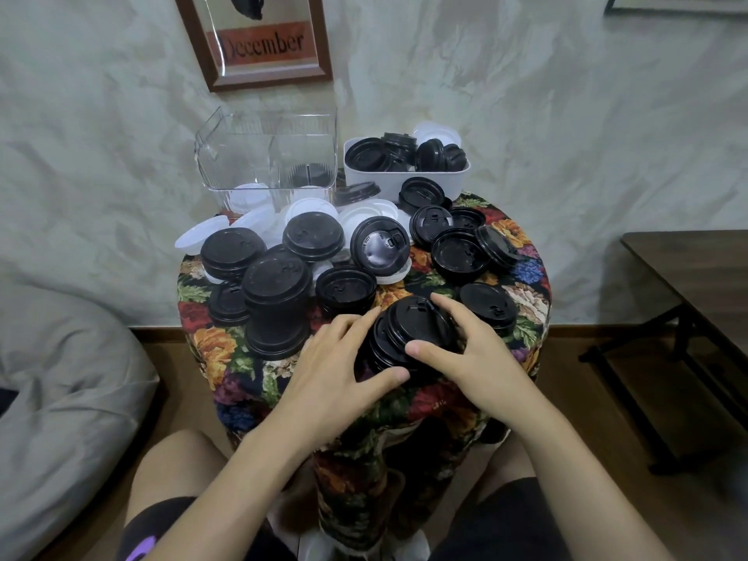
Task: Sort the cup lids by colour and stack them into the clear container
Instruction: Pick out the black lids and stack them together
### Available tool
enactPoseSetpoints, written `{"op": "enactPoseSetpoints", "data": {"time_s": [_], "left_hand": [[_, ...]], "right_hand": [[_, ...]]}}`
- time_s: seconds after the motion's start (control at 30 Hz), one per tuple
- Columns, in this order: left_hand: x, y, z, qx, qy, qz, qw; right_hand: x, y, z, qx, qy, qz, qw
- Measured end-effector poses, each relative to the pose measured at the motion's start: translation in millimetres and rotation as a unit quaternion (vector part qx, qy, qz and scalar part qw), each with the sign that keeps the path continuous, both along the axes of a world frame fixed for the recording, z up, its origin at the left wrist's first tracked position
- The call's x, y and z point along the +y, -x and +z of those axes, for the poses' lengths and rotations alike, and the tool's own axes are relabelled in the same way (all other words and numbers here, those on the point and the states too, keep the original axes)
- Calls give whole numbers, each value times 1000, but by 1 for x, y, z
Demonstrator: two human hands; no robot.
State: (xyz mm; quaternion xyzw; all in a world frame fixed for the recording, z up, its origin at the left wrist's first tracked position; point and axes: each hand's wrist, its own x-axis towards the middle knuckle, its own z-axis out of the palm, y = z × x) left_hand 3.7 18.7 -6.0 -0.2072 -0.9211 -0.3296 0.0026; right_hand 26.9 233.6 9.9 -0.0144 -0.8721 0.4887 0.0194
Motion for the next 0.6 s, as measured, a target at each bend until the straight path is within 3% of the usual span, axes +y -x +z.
{"op": "enactPoseSetpoints", "data": {"time_s": [0.3, 0.47, 0.6], "left_hand": [[18, -12, 3, 33, -16, 76, 996], [3, -3, -2, -32, -53, 42, 997], [-7, 1, 0, -32, -64, -14, 997]], "right_hand": [[-9, -6, 0, 32, -59, -12, 998], [-8, -3, -1, 31, -77, 6, 997], [-7, -2, 0, 25, -83, 17, 996]]}}
